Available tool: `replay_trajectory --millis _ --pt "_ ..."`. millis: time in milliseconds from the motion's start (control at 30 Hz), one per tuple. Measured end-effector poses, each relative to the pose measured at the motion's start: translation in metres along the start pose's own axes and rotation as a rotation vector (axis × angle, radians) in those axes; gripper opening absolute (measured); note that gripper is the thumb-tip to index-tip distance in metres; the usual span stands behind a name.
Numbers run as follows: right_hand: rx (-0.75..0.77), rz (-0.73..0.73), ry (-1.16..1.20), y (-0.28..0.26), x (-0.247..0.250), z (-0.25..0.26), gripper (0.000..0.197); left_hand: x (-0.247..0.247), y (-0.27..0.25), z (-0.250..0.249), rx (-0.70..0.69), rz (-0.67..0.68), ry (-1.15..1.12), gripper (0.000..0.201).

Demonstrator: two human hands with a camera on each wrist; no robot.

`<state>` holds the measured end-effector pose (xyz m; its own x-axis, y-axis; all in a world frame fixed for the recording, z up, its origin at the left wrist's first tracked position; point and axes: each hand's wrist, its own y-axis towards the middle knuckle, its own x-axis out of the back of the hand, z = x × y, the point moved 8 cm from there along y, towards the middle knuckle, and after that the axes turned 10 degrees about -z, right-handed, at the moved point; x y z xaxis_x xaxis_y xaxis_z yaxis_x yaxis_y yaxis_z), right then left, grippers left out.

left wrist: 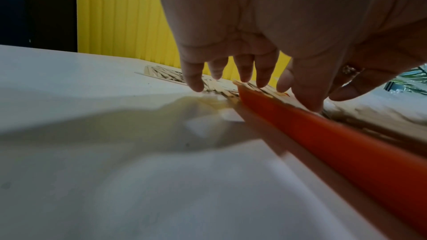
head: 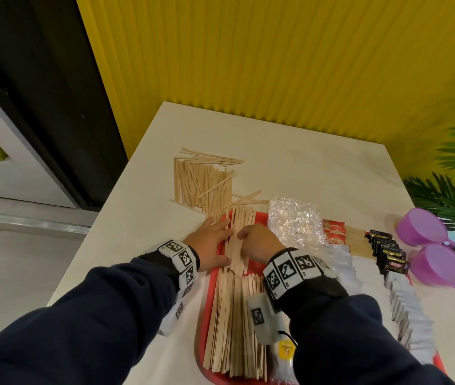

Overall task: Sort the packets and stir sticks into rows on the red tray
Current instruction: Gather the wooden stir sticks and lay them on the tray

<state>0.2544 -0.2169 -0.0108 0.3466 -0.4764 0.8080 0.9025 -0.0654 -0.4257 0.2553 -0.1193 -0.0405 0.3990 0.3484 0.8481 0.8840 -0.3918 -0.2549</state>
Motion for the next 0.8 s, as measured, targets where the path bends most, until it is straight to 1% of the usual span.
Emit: replay_trajectory --millis 100,233,333,400,467,567,667,733,800 --pt "0.026 0.032 -0.003 0.001 -0.005 -0.001 0.035 -0.001 0.002 -0.001 -0.011 0.009 0.024 0.08" --pt "0.036 0.017 -0.061 0.002 -0.004 -0.006 0.035 -0.002 0.003 -0.002 -0.027 0.011 0.02 0.085" --pt "0.055 -0.004 -0.063 0.005 0.0 -0.002 0.034 0.005 0.003 -0.001 -0.031 -0.052 0.021 0.085" --pt "0.065 0.004 -0.057 0.006 -0.002 0.0 0.034 0.012 0.002 0.001 -0.025 -0.128 0.009 0.078" --pt "0.067 0.028 -0.053 0.006 -0.006 0.002 0.034 0.016 0.001 0.002 -0.044 -0.191 0.006 0.065" --pt "0.062 0.033 -0.039 0.006 -0.004 0.004 0.034 0.013 0.003 -0.004 -0.115 -0.185 0.065 0.05" --pt "0.051 0.012 -0.007 0.007 0.002 0.006 0.034 0.012 0.008 -0.008 -0.132 -0.171 0.065 0.045" --pt "0.056 -0.021 0.008 0.012 0.008 0.009 0.033 0.018 0.009 -0.006 -0.122 -0.207 0.014 0.04" --pt "0.063 -0.128 0.058 0.021 0.022 0.012 0.031 0.03 0.009 0.0 -0.088 -0.271 -0.061 0.034"
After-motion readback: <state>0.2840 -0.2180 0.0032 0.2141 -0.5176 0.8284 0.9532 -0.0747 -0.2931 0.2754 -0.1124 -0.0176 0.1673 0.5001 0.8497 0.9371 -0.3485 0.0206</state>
